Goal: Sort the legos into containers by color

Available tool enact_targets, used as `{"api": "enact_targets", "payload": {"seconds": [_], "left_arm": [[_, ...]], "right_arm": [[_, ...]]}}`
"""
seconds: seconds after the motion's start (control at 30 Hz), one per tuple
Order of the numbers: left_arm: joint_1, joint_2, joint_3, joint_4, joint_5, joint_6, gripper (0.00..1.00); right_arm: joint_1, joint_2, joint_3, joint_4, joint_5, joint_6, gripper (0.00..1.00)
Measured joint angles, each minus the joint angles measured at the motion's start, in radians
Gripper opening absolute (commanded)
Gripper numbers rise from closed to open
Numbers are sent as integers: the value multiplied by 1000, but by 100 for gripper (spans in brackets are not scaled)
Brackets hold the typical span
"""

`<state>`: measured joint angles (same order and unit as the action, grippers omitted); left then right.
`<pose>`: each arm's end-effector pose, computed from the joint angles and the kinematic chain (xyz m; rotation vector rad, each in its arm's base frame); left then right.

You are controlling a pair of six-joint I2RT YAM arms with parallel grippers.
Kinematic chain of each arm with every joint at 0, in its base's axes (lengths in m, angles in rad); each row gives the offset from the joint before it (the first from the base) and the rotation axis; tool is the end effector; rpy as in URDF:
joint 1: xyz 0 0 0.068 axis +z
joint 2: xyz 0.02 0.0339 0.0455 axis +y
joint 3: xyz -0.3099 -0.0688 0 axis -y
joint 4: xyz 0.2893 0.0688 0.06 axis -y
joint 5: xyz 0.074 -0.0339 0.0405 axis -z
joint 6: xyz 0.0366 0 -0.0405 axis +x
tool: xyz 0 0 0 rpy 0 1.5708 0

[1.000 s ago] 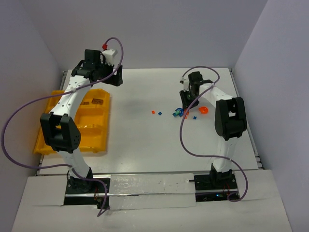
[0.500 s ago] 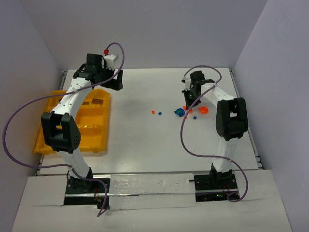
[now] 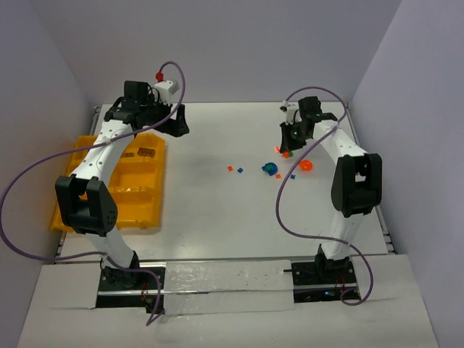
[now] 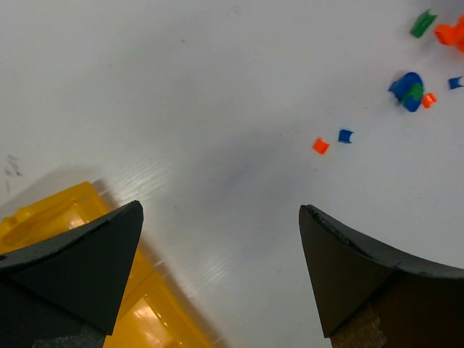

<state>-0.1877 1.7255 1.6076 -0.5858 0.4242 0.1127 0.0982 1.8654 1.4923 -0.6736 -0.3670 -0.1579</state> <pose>0.4333 -0.0976 0.3758 0.5562 2.1822 -0.5211 0.4519 0.0577 0.2668 -0.4555 2.5351 0.4566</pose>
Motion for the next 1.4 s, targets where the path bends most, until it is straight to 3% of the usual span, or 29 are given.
{"api": "enact_targets", "payload": {"seconds": [0.33, 0.6, 0.87, 1.4], "left_arm": [[51, 23, 88, -24, 463, -56, 99], [52, 63, 63, 67, 699, -186, 96], [52, 81, 35, 111, 762, -250, 89], [26, 101, 19, 115, 714, -254, 77]], "right_arm": [[116, -6, 212, 23, -321, -12, 0], [308, 22, 339, 40, -390, -65, 0], [369, 24, 342, 64, -378, -114, 0], [441, 11, 333, 97, -348, -184, 0]]}}
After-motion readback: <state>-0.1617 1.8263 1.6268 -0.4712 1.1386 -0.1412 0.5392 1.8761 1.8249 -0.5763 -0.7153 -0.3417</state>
